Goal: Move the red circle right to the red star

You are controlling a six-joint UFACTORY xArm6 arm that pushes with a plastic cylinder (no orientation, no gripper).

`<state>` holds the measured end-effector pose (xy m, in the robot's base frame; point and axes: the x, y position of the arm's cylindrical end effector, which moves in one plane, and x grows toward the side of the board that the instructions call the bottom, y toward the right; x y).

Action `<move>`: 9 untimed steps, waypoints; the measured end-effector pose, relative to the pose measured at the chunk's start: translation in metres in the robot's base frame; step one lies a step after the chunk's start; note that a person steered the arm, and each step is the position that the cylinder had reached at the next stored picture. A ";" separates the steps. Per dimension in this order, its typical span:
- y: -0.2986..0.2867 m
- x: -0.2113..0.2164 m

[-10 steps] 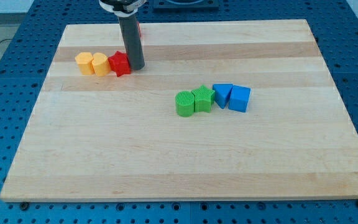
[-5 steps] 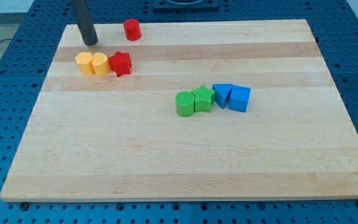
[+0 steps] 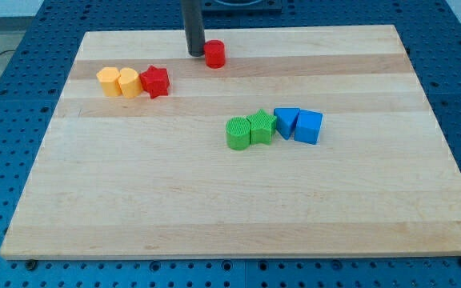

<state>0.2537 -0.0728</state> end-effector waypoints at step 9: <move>0.108 0.086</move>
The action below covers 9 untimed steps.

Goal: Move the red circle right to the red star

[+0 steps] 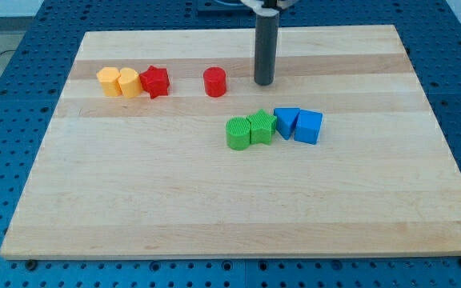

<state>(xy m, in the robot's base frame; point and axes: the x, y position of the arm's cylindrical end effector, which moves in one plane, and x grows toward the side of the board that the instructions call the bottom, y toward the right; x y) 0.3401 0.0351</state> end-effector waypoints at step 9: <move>-0.094 -0.007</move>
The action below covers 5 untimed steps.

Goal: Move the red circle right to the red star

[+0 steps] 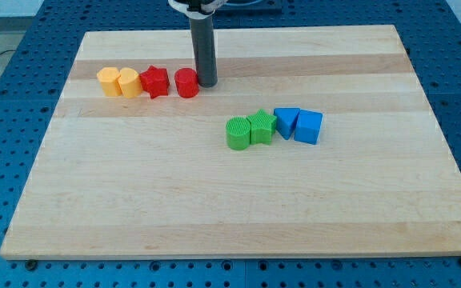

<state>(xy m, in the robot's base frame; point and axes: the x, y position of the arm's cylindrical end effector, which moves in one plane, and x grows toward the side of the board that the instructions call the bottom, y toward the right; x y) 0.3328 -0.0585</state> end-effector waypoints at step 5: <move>-0.015 0.000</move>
